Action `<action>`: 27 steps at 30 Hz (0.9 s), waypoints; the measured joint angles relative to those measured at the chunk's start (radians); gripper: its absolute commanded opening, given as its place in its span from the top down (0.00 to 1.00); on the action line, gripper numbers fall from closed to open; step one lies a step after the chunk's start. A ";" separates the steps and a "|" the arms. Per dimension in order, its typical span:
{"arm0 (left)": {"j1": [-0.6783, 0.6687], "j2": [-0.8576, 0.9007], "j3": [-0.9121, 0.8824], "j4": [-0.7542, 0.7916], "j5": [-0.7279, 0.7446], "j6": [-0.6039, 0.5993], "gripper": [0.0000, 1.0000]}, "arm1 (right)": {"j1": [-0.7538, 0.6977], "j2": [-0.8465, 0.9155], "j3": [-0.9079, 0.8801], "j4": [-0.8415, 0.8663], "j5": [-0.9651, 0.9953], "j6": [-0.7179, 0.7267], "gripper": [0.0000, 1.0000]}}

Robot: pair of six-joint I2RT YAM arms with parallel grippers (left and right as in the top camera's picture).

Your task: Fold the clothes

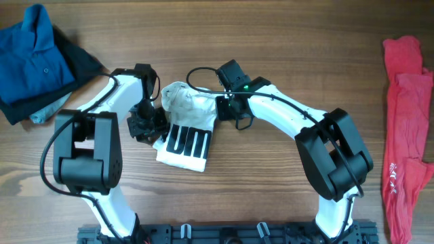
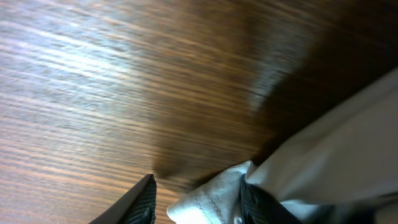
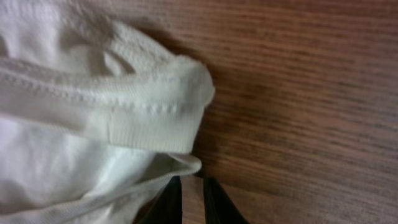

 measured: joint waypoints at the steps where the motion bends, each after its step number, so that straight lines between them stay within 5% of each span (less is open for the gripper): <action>1: 0.006 -0.005 -0.002 0.000 -0.007 -0.004 0.53 | 0.001 0.000 0.000 -0.014 0.000 -0.007 0.87; 5: 0.071 -0.076 -0.006 0.009 -0.023 -0.013 0.28 | 0.001 0.000 0.000 -0.032 0.000 -0.022 0.87; 12: 0.139 -0.242 0.013 0.203 0.106 0.042 0.12 | 0.001 0.000 0.000 -0.070 0.000 -0.024 0.84; 18: 0.136 -0.190 0.014 0.309 0.254 0.109 0.11 | 0.001 -0.031 0.000 -0.118 0.015 -0.017 0.81; 27: 0.136 -0.037 0.014 0.378 0.439 0.248 0.10 | 0.001 -0.319 -0.001 -0.145 0.103 -0.014 0.73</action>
